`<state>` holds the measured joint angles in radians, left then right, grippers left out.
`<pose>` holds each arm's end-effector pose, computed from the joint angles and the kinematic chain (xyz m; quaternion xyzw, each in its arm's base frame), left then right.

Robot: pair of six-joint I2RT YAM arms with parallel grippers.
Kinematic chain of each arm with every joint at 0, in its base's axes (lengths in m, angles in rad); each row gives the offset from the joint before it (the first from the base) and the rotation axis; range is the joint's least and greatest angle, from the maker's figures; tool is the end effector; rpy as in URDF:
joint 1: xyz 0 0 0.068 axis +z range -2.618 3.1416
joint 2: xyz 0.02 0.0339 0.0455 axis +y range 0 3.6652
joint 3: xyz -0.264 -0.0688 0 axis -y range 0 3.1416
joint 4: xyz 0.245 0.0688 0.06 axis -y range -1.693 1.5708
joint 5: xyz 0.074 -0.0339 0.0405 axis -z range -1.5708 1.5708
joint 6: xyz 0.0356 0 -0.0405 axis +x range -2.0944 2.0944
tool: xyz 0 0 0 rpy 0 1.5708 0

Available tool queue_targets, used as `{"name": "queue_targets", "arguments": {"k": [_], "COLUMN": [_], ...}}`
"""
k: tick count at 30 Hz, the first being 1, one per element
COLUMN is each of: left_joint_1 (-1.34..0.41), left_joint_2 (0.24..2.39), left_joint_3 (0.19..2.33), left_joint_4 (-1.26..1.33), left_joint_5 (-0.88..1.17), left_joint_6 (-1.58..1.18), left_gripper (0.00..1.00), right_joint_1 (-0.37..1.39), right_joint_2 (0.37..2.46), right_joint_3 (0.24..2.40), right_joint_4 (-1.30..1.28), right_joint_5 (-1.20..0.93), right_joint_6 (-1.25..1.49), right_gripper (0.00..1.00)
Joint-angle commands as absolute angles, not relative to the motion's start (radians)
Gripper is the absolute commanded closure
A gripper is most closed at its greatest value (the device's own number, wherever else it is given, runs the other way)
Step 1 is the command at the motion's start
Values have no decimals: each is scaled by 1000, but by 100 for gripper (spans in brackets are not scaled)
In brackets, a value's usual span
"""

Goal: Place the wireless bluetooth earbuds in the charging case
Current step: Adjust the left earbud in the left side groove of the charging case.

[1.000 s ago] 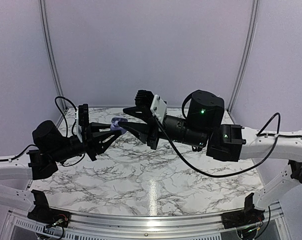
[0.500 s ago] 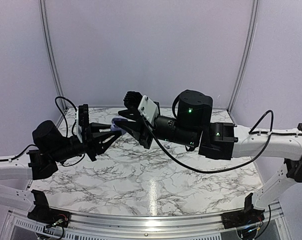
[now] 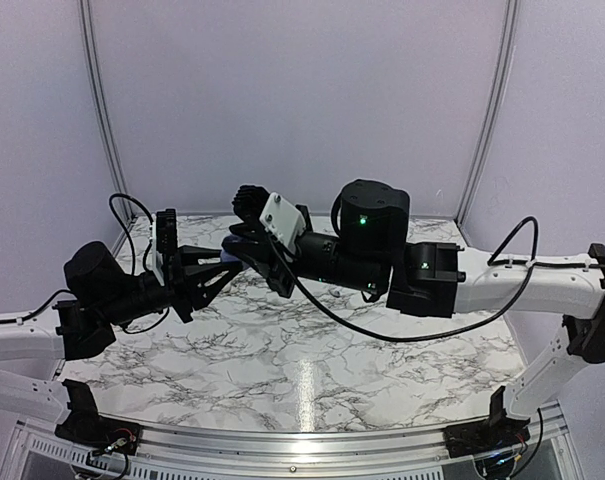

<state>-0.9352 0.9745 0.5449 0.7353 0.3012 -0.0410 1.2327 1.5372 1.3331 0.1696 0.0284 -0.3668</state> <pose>0.1236 -0.1853 0.3169 0.3618 0.4747 -0.4523 0.6627 0.1246 0.3513 0.3827 -0.5089 0.5082 0.2822 0.6349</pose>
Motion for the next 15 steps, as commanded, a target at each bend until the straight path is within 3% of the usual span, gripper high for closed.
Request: {"name": "queue_targets", "arguments": {"k": [1, 7, 15], "left_joint_1": [-938, -937, -938], "left_joint_2": [952, 963, 968], "left_joint_3": [537, 532, 537], "left_joint_4": [782, 783, 782], "left_joint_5": [276, 266, 285], "left_joint_6": [-42, -51, -34], "left_gripper": [100, 100, 100], "right_joint_1": [1236, 1233, 1181], "right_joint_2": [1522, 1420, 1445], "right_joint_3": [1351, 1291, 1323], "right_joint_4": [142, 214, 157], "right_joint_5": [12, -110, -155], "right_joint_6": [-371, -357, -275], "right_gripper": [74, 70, 71]}}
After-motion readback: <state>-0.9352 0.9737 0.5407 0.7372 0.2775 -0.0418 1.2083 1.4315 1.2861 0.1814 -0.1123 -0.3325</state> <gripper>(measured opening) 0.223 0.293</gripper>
